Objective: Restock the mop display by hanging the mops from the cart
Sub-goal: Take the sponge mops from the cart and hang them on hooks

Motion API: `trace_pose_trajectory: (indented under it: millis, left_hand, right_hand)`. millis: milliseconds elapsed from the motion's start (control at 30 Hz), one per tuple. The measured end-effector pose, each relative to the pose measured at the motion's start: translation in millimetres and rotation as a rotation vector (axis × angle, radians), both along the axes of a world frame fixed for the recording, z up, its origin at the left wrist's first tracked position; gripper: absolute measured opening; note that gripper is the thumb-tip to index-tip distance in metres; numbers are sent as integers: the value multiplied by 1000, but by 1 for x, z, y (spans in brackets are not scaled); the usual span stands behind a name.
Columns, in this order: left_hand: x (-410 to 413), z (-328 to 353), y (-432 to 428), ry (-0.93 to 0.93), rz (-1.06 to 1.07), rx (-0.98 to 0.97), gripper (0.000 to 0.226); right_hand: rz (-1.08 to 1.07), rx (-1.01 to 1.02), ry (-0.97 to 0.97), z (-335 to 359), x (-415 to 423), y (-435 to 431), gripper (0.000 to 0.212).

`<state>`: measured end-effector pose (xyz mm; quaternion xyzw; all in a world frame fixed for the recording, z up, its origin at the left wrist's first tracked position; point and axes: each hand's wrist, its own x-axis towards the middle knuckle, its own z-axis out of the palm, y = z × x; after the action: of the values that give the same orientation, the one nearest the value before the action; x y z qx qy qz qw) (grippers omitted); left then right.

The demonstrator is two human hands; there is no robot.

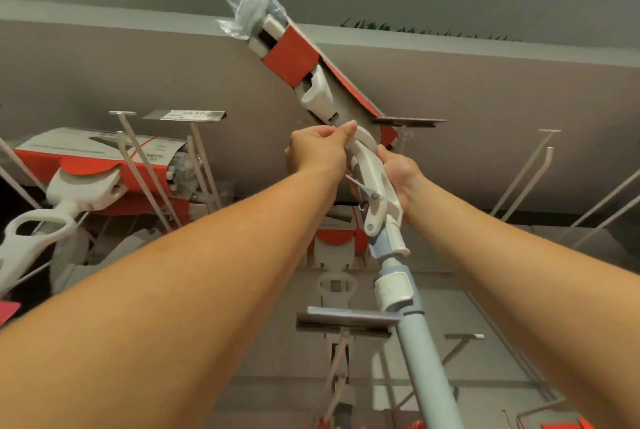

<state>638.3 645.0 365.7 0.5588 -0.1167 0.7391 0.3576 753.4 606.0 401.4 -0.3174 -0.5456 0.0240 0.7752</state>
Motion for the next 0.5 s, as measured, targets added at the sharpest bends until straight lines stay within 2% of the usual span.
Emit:
trace_pose_trajectory:
  millis: [167, 333, 500]
  left_hand:
    - [10, 0, -1, -9, -58, 19, 21]
    - [20, -4, -4, 0, -123, 23, 19]
    - [23, -11, -2, 16, -142, 40, 17]
  right_hand:
    - [-63, -30, -16, 2, 9, -5, 48]
    - [16, -105, -90, -1, 26, -16, 50]
    - [-79, -98, -93, -3, 28, -14, 54]
